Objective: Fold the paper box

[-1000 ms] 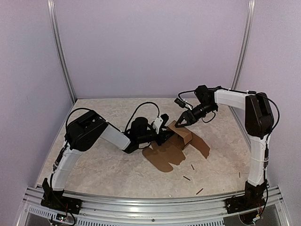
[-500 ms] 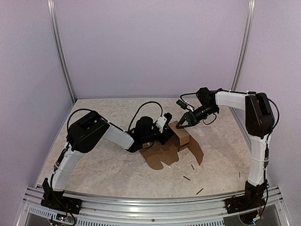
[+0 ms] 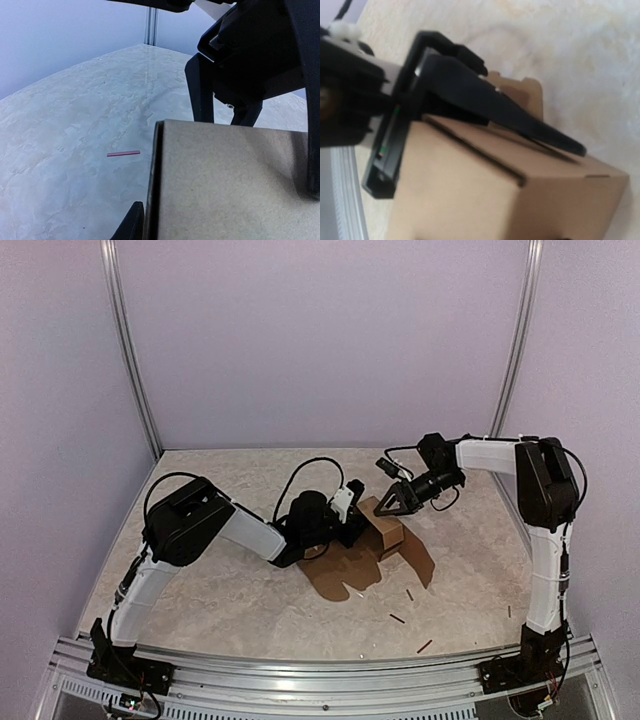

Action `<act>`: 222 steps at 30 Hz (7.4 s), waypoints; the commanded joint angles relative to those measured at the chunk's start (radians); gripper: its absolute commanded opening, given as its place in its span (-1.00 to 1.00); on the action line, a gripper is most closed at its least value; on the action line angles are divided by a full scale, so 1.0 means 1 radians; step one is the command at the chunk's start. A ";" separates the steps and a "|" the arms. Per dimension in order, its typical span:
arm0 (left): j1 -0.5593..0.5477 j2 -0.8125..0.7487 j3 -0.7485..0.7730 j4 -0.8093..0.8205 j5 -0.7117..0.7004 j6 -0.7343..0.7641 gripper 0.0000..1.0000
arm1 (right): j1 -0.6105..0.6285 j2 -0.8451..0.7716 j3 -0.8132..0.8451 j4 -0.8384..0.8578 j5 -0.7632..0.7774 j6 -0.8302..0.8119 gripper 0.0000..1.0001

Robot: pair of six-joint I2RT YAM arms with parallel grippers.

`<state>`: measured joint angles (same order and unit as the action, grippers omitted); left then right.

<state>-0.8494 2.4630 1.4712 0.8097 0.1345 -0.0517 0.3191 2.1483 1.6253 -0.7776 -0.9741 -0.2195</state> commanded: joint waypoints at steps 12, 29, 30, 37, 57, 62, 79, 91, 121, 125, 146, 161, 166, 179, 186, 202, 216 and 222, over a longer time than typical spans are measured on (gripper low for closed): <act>0.000 0.057 0.059 -0.006 -0.056 0.012 -0.55 | 0.006 0.051 -0.011 -0.079 -0.107 -0.002 0.32; -0.044 -0.036 -0.063 0.065 -0.397 -0.135 -0.77 | 0.001 0.033 -0.071 -0.041 -0.238 0.033 0.40; -0.040 -0.036 -0.075 0.096 -0.344 -0.131 -0.72 | 0.001 0.030 -0.071 -0.041 -0.231 0.032 0.41; -0.038 -0.001 -0.047 0.136 -0.144 -0.095 -0.40 | 0.000 0.034 -0.065 -0.055 -0.224 0.017 0.41; -0.011 0.049 -0.016 0.169 0.105 -0.004 -0.51 | 0.000 0.088 0.016 -0.140 -0.197 -0.063 0.42; -0.010 -0.069 -0.180 0.162 -0.050 -0.064 -0.63 | -0.019 0.082 0.096 -0.248 -0.123 -0.144 0.45; -0.039 -0.132 -0.236 0.155 -0.102 -0.025 -0.17 | 0.010 -0.041 0.103 -0.245 0.035 -0.150 0.47; -0.035 -0.096 -0.188 0.083 -0.083 0.033 -0.18 | 0.054 -0.012 0.125 -0.268 0.067 -0.171 0.47; -0.012 -0.037 -0.137 0.135 -0.056 -0.027 -0.71 | 0.091 0.063 0.144 -0.304 0.022 -0.187 0.46; -0.023 -0.036 -0.122 0.109 -0.129 -0.051 -0.82 | 0.111 0.064 0.117 -0.296 -0.011 -0.181 0.46; -0.048 -0.081 -0.225 0.243 -0.232 -0.096 -0.46 | 0.133 0.117 0.147 -0.316 -0.005 -0.193 0.46; -0.050 -0.112 -0.335 0.364 -0.215 0.005 -0.10 | 0.093 0.140 0.219 -0.420 -0.017 -0.264 0.47; -0.043 -0.138 -0.377 0.396 -0.188 0.016 0.05 | 0.085 0.117 0.229 -0.438 -0.012 -0.279 0.51; -0.027 -0.102 -0.292 0.332 -0.116 0.020 -0.41 | 0.096 0.090 0.214 -0.434 -0.020 -0.278 0.53; -0.029 -0.078 -0.248 0.289 -0.108 0.013 -0.49 | 0.117 0.115 0.229 -0.450 -0.040 -0.292 0.52; -0.013 -0.082 -0.263 0.221 -0.060 0.032 -0.46 | 0.117 0.124 0.254 -0.458 -0.034 -0.296 0.51; -0.013 -0.064 -0.219 0.153 -0.039 0.049 -0.59 | 0.116 0.134 0.263 -0.453 -0.004 -0.287 0.50; -0.014 -0.047 -0.197 0.132 -0.053 0.071 -0.66 | 0.115 0.145 0.266 -0.451 0.006 -0.287 0.49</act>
<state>-0.8627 2.3737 1.2530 0.9981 0.0795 -0.0109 0.4213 2.2684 1.8702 -1.2236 -0.9546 -0.5037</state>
